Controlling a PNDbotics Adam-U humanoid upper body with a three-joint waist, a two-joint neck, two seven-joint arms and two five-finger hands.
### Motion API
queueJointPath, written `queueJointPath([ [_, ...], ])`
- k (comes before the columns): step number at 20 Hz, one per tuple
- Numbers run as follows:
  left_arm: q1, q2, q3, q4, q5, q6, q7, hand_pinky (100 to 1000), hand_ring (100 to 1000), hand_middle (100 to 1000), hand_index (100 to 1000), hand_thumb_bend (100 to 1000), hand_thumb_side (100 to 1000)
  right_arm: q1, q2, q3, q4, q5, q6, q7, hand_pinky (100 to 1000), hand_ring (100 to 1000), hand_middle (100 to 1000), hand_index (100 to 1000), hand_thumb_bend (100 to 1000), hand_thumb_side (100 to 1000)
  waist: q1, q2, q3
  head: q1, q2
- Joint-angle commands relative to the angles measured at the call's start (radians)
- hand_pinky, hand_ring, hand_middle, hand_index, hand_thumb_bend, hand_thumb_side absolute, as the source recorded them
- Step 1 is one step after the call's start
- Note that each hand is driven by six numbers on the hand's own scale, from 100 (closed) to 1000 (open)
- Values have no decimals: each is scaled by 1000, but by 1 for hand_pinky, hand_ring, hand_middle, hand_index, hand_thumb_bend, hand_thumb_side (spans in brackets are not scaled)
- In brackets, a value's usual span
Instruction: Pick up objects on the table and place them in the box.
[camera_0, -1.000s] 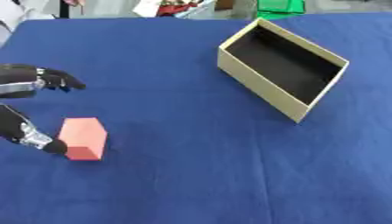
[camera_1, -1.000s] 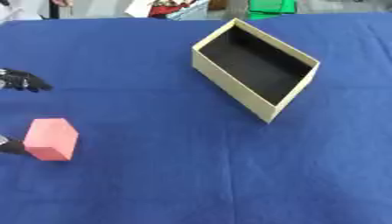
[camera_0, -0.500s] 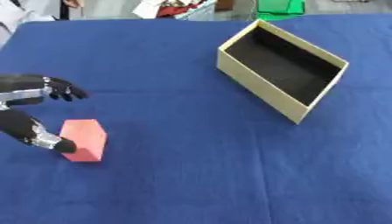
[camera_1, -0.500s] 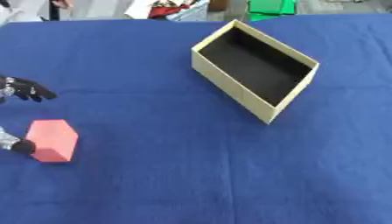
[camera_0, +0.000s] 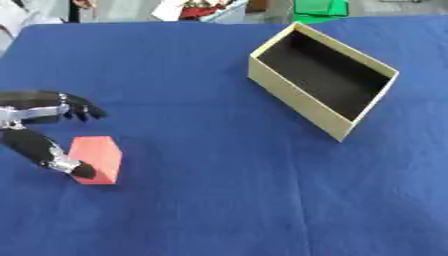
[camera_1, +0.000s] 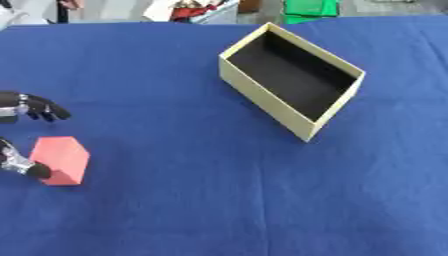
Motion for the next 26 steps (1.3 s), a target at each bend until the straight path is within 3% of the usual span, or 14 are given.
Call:
queueJointPath([
  [1,-19,17,0,8,-23,-5,-7,847,858,869,968,867,663,-8,-24,-7,-17,-5,-1,1,793,782,779,809,100,942,-1,-16,-1,5,-4],
  [6,-22,10,-16,28,-58,-18,-8,841,850,859,962,812,587,-8,-22,-7,-17,-6,-2,2,793,782,778,809,100,942,-1,-15,-2,7,-2],
  [11,-27,0,-28,46,-75,-23,-11,827,839,852,954,799,585,-7,-21,-7,-17,-6,-2,2,793,782,778,809,100,942,-2,-14,-4,9,-1],
  [18,-43,-22,-39,70,-110,-35,4,781,805,807,917,701,616,-6,-19,-8,-17,-7,-2,2,793,782,778,809,100,943,-4,-13,-5,14,-1],
  [26,-44,-29,-58,79,-164,-51,26,720,732,734,856,600,496,-4,-18,-9,-17,-7,-1,0,793,782,778,809,100,943,-4,-12,-5,16,-1],
])
